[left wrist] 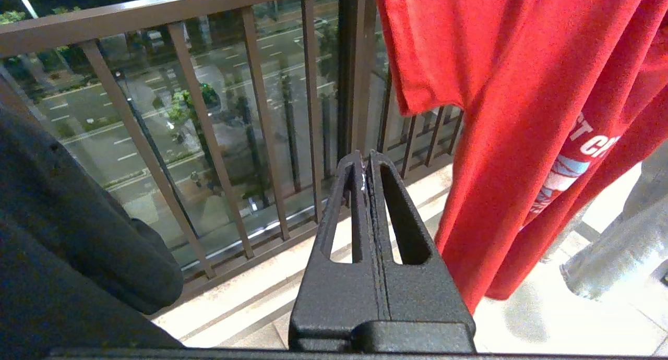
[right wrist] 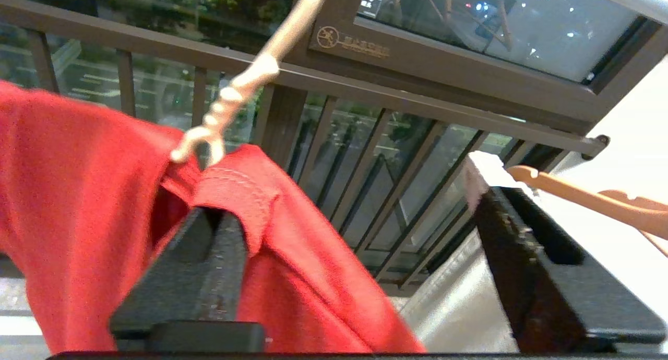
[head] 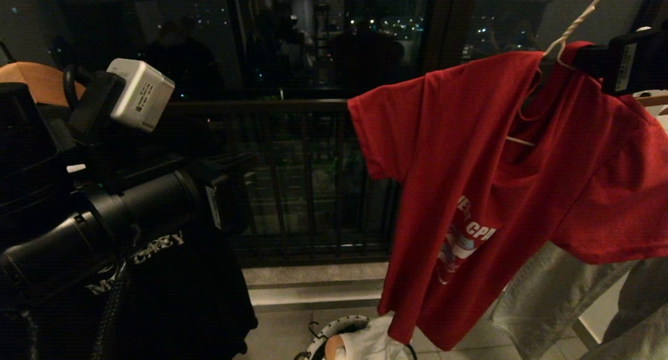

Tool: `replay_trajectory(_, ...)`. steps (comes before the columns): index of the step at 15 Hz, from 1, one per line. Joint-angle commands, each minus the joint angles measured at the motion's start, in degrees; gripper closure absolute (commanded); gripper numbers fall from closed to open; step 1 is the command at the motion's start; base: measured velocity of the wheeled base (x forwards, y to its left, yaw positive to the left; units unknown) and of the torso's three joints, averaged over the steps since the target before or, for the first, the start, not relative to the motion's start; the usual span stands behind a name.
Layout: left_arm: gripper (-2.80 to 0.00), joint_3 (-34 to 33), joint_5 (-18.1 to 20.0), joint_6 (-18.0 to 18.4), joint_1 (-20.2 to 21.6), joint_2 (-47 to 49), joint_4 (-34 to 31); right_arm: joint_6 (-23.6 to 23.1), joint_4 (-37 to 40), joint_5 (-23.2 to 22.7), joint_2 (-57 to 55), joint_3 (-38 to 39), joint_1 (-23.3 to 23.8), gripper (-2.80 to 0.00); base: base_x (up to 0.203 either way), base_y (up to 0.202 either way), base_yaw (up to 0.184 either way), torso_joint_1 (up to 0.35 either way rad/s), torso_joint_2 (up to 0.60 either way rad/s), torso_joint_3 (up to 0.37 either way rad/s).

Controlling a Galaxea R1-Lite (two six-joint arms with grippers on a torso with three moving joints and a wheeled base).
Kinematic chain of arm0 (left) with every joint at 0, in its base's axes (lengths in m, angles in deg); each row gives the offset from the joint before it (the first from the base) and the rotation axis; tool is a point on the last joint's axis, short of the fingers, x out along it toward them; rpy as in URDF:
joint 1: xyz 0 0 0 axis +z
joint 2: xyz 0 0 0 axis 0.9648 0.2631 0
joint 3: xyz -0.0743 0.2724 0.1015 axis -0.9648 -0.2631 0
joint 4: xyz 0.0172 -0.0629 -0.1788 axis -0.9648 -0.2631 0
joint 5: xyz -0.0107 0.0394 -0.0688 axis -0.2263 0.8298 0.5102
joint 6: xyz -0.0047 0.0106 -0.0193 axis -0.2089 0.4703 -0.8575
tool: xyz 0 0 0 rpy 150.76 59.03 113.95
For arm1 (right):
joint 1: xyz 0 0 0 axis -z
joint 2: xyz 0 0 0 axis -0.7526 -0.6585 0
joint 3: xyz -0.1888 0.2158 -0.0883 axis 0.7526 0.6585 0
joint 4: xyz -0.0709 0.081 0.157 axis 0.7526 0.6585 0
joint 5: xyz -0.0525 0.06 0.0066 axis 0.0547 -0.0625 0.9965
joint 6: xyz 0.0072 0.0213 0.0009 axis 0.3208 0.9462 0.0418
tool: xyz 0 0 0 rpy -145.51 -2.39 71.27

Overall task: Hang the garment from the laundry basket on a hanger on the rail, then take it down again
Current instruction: Take the clothes off the clothes rack

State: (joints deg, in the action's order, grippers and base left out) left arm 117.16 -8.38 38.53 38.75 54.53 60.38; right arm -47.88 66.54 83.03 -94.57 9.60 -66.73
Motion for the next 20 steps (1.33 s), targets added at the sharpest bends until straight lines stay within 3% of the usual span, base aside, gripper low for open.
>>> replay_trajectory(1,0.0,-0.01,-0.04,0.11,-0.04,0.04,0.19,-0.15,0.12,0.17,1.43,1.46,-0.02,-2.8,0.0,0.0,0.0,0.0,0.0,0.0)
replay_trajectory(11,0.0,-0.1,-0.04,0.38,-0.12,-0.31,0.19,-0.15,0.06,-0.27,6.74,2.6,-0.19,-2.8,0.0,0.0,0.0,0.0,0.0,0.0)
replay_trajectory(14,0.0,-0.36,0.0,0.42,-0.21,-0.31,0.19,0.03,0.23,-4.43,8.81,2.89,-0.28,-2.8,0.0,0.0,0.0,0.0,0.0,0.0)
replay_trajectory(20,0.0,-0.45,-0.01,0.43,-0.39,-0.02,0.19,0.03,0.33,-6.42,8.71,4.59,-0.3,-2.8,0.0,0.0,0.0,0.0,0.0,0.0)
